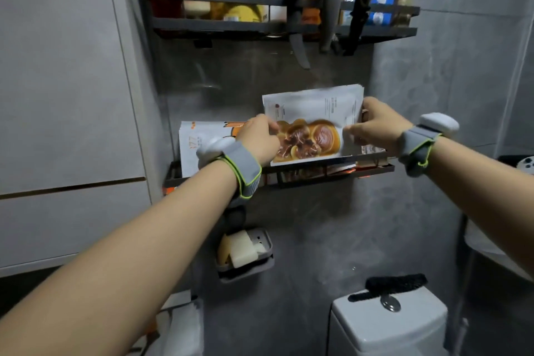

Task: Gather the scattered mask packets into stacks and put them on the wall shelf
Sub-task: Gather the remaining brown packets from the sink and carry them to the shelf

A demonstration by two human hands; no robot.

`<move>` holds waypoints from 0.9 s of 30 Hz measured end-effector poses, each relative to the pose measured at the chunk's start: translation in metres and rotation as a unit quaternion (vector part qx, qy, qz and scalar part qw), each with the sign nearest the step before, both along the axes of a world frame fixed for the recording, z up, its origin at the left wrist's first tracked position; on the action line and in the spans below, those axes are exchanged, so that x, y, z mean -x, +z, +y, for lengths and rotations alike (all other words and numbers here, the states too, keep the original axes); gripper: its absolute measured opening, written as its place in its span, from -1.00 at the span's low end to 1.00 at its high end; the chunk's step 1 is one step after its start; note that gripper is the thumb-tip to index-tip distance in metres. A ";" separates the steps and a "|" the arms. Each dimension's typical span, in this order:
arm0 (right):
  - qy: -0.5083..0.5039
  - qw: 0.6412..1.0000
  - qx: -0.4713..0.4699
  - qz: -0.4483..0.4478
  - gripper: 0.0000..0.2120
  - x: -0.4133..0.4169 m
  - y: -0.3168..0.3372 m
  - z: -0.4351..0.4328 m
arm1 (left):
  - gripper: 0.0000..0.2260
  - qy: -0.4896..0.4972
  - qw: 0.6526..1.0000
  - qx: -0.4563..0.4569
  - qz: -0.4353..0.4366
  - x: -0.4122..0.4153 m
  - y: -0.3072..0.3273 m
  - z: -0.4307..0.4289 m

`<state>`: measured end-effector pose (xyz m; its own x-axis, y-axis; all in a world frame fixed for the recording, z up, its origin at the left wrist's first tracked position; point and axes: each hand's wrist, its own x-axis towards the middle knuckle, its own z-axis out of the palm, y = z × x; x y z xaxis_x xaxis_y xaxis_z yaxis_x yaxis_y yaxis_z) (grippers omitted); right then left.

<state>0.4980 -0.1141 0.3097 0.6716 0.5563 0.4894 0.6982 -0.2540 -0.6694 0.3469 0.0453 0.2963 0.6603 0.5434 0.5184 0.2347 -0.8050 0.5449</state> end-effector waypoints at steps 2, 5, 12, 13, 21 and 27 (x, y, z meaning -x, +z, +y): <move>-0.014 1.000 0.002 -0.007 -0.83 -0.014 0.006 0.001 | -0.70 0.015 1.000 -0.008 0.014 -0.016 0.005 -0.003; -0.040 0.999 0.005 -0.003 -0.69 -0.027 0.007 0.011 | -0.69 0.037 0.999 -0.008 0.019 -0.028 0.009 -0.002; -0.053 0.998 0.024 0.012 -0.54 -0.066 -0.014 0.027 | -0.68 0.048 0.997 -0.015 0.063 -0.048 -0.003 -0.001; -0.053 0.998 0.022 0.012 -0.58 -0.068 -0.015 0.028 | -0.68 0.047 0.997 -0.023 0.061 -0.051 -0.004 -0.002; -0.059 0.996 0.070 -0.008 -0.61 -0.083 -0.019 0.030 | -0.72 0.051 0.996 -0.034 0.069 -0.063 -0.011 -0.005; -0.070 0.987 0.142 0.001 -0.83 -0.082 -0.024 0.025 | -0.76 0.062 0.994 -0.044 0.075 -0.067 -0.021 -0.009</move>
<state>0.5798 -0.0894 0.2854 0.7519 0.5734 0.3254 0.6422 -0.5254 -0.5581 0.4143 0.0365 0.2750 0.6652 0.5818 0.4680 0.4085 -0.8082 0.4241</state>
